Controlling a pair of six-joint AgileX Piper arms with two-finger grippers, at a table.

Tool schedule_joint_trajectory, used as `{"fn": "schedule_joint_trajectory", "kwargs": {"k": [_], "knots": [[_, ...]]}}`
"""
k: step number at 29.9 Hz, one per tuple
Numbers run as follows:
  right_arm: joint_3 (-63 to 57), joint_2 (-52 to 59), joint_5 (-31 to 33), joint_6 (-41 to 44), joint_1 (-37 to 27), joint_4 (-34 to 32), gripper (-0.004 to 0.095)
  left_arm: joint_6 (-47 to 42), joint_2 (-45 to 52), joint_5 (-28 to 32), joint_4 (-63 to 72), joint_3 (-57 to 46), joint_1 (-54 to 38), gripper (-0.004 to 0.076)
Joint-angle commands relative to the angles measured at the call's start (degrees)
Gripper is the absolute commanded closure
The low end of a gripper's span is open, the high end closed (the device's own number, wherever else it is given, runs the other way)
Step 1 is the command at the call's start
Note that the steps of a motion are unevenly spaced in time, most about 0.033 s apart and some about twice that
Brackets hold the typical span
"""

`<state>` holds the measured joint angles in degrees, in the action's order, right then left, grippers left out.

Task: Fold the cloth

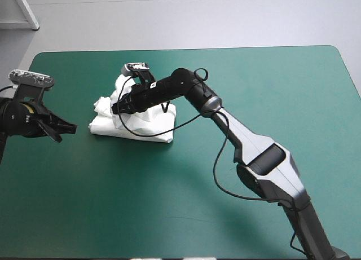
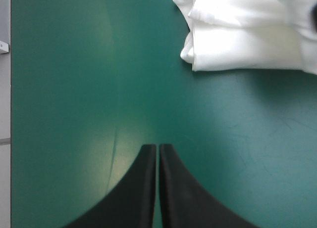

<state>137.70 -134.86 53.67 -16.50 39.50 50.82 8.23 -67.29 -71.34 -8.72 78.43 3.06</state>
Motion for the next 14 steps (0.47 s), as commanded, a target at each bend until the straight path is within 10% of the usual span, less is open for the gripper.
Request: {"fn": "schedule_joint_trajectory", "kwargs": {"k": [1,6,14], "knots": [[10.31,-2.09,-2.79,-0.81,0.21,9.44,0.0611,-0.36,4.25,-2.28,0.55,-1.79,-0.05,0.0705],[17.54,-6.2,-2.8,-0.81,0.21,9.63,0.0149,-0.36,7.38,-2.07,0.55,-5.13,-0.05,0.0705],[23.83,-6.2,4.83,2.75,-2.27,6.13,0.0284,-0.36,7.84,-0.83,-0.41,-7.07,-0.05,0.0705]]}}
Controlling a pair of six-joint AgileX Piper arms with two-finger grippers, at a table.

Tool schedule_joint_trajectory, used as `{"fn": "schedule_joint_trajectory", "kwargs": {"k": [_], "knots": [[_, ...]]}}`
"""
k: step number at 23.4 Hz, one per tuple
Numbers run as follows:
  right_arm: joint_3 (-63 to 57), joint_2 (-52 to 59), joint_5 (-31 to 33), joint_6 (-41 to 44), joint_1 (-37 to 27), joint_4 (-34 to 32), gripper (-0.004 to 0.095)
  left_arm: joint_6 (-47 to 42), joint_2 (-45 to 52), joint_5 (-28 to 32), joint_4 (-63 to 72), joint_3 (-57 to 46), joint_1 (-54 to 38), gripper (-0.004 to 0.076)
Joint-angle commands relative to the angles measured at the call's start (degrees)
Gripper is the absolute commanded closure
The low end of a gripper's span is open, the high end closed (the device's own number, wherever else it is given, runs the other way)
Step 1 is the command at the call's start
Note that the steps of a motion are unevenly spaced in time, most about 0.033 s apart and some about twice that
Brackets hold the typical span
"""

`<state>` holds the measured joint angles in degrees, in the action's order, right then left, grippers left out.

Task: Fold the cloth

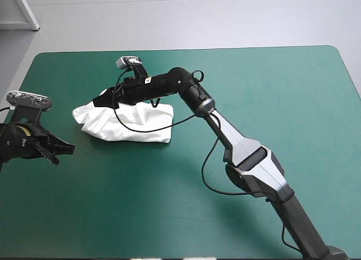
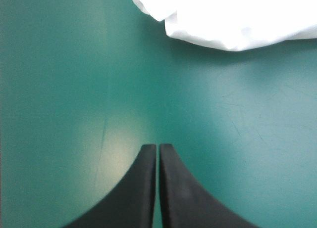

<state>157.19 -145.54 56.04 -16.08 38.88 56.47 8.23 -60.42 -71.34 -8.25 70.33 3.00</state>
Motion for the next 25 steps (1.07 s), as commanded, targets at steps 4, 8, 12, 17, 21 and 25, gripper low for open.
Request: {"fn": "schedule_joint_trajectory", "kwargs": {"k": [4,8,12,17,21,25], "knots": [[8.34,4.47,10.32,8.15,-3.8,-9.75,0.0329,-0.52,0.97,0.9,-0.73,1.03,0.01,0.0705],[8.81,5.23,11.7,13.76,-6.13,-18.21,0.033,-0.99,0.97,2.81,-0.33,1.03,0.01,0.0705],[4.84,7.47,11.82,14.85,-7.42,-25.23,0.0331,-0.99,0.97,2.91,-0.33,1.03,0.01,0.0705],[-12.41,14.91,11.72,15.0,-10.27,-27.74,0.0331,-0.73,0.97,3.85,-0.33,0.93,0.01,0.0705],[-27.28,19.3,11.6,14.24,-10.15,-31.24,0.0332,-0.73,0.97,6.42,0.67,0.36,0.01,0.0705],[-32.52,19.07,9.74,11.3,-9.94,-25.13,0.0332,-0.73,0.97,6.02,0.91,-0.64,0.01,0.0705]]}}
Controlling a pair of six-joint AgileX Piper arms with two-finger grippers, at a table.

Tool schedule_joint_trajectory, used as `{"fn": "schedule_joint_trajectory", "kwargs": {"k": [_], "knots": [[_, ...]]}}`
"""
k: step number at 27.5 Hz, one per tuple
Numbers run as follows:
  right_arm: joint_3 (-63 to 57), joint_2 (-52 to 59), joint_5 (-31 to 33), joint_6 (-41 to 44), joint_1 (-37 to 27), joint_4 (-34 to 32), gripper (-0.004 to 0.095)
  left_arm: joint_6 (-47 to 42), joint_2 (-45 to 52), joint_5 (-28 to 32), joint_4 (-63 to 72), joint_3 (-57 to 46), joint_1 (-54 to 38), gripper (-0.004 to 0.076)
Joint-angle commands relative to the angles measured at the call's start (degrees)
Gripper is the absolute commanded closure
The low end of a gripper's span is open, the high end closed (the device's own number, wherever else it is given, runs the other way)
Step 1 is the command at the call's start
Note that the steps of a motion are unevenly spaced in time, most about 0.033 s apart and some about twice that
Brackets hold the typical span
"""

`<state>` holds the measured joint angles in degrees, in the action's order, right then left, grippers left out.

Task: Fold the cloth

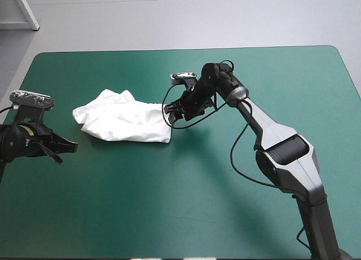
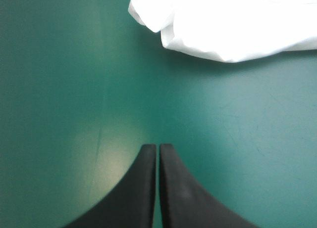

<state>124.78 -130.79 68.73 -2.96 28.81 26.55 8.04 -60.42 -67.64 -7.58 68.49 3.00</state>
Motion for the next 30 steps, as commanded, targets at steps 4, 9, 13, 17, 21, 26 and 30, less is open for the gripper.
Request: {"fn": "schedule_joint_trajectory", "kwargs": {"k": [4,9,13,17,21,26,30], "knots": [[-0.28,2.75,-4.02,-1.94,0.13,8.73,0.0332,-0.54,0.72,2.42,0.13,1.2,0.01,0.0705],[-0.28,0.31,-5.01,-2.23,0.58,12.27,0.0332,-0.28,0.72,2.56,0.13,1.2,0.01,0.0705],[-0.28,-1.0,-5.99,-2.88,2.06,13.05,0.0364,0.35,0.72,2.44,0.13,1.2,0.01,0.0705],[-0.28,-1.11,-7.96,-4.71,3.55,12.37,0.059,0.35,0.72,2.33,0.13,1.2,0.01,0.0705],[1.15,-1.11,-8.87,-6.11,3.49,11.93,0.0921,0.35,0.72,2.33,0.13,1.2,0.01,0.0705],[5.78,-1.11,-7.99,-2.76,2.19,4.25,0.0925,0.35,0.72,2.43,0.24,1.2,0.01,0.0705],[11.05,-1.11,-4.44,1.04,-0.24,-6.63,0.0925,0.35,0.72,2.32,0.57,1.2,0.01,0.0705]]}}
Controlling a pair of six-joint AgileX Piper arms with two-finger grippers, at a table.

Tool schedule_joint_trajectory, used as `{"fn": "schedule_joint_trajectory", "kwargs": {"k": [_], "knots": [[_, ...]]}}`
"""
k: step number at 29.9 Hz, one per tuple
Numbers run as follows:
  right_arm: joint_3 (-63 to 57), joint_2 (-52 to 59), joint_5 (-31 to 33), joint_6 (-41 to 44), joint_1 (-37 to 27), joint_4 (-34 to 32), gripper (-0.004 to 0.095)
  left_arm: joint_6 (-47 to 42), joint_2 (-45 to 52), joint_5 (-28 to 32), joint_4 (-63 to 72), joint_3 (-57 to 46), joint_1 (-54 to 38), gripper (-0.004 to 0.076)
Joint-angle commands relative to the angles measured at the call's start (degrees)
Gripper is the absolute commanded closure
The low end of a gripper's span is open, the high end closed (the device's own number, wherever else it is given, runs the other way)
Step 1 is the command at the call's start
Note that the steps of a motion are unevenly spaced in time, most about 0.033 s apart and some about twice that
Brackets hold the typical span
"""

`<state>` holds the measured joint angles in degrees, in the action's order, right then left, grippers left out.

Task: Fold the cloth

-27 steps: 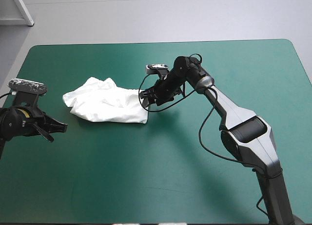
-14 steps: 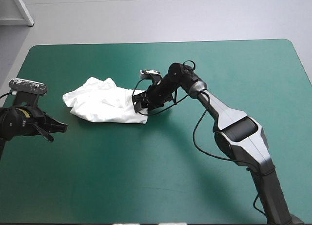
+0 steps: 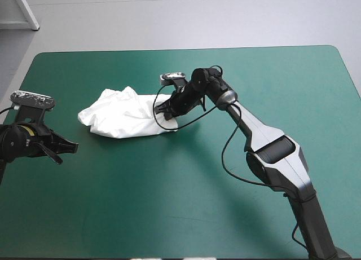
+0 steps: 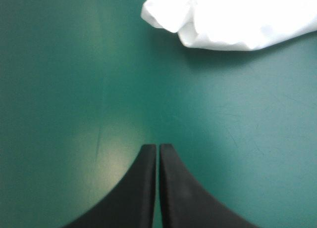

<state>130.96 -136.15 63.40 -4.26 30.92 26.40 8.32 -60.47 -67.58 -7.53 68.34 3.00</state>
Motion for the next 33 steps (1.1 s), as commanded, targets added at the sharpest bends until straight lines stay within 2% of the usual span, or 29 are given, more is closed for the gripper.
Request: {"fn": "schedule_joint_trajectory", "kwargs": {"k": [1,5,13,17,19,21,23,24,25,28,29,30,31,33], "knots": [[5.85,4.25,2.03,2.96,-3.13,-10.55,0.0925,0.07,0.77,2.19,0.49,1.36,0.01,0.0705],[7.16,4.25,4.22,5.65,-7.5,-28.24,0.0925,0.07,0.77,2.66,0.49,1.36,0.01,0.0705],[7.16,4.25,4.22,4.81,-19.72,-40.82,0.0926,0.07,0.77,3.19,0.49,1.36,0.01,0.0705],[7.16,4.25,4.32,4.95,-27.12,-43.73,0.0925,0.07,0.77,2.1,0.49,1.36,0.01,0.0705],[7.16,4.25,4.32,6.07,-30.54,-42.28,0.0925,0.07,0.77,1.96,0.49,1.36,0.01,0.0705],[7.16,4.25,4.32,6.56,-33.74,-37.62,0.0913,0.07,0.77,1.96,0.49,1.36,0.01,0.0705],[7.16,4.03,4.32,7.67,-37.19,-29.95,0.0804,0.07,0.77,2.06,0.49,1.36,0.01,0.0705],[7.16,4.03,4.32,7.67,-38.8,-26.4,0.0717,0.07,0.77,2.07,0.49,1.36,0.01,0.0705],[7.16,4.03,4.22,7.54,-40.32,-21.68,0.0547,0.07,0.77,2.07,0.49,1.36,0.01,0.0705],[7.16,4.16,4.22,10.11,-43.58,-15.11,0.0142,0.07,0.77,2.3,0.49,1.36,0.01,0.0705],[7.16,4.26,4.22,11.23,-44.23,-13.68,0.0074,0.07,0.77,2.6,0.34,1.36,0.01,0.0705],[7.16,4.57,4.22,12.38,-44.67,-12.03,0.0035,0.07,0.77,2.89,0.22,1.36,0.01,0.0705],[7.16,5.05,4.22,13.34,-45.2,-9.54,0.0043,0.07,0.77,3.32,0.22,1.36,0.01,0.0705],[7.16,5.9,4.22,13.57,-45.59,-6.02,0.0114,0.07,0.77,4.72,0.22,1.36,0.01,0.0705]]}}
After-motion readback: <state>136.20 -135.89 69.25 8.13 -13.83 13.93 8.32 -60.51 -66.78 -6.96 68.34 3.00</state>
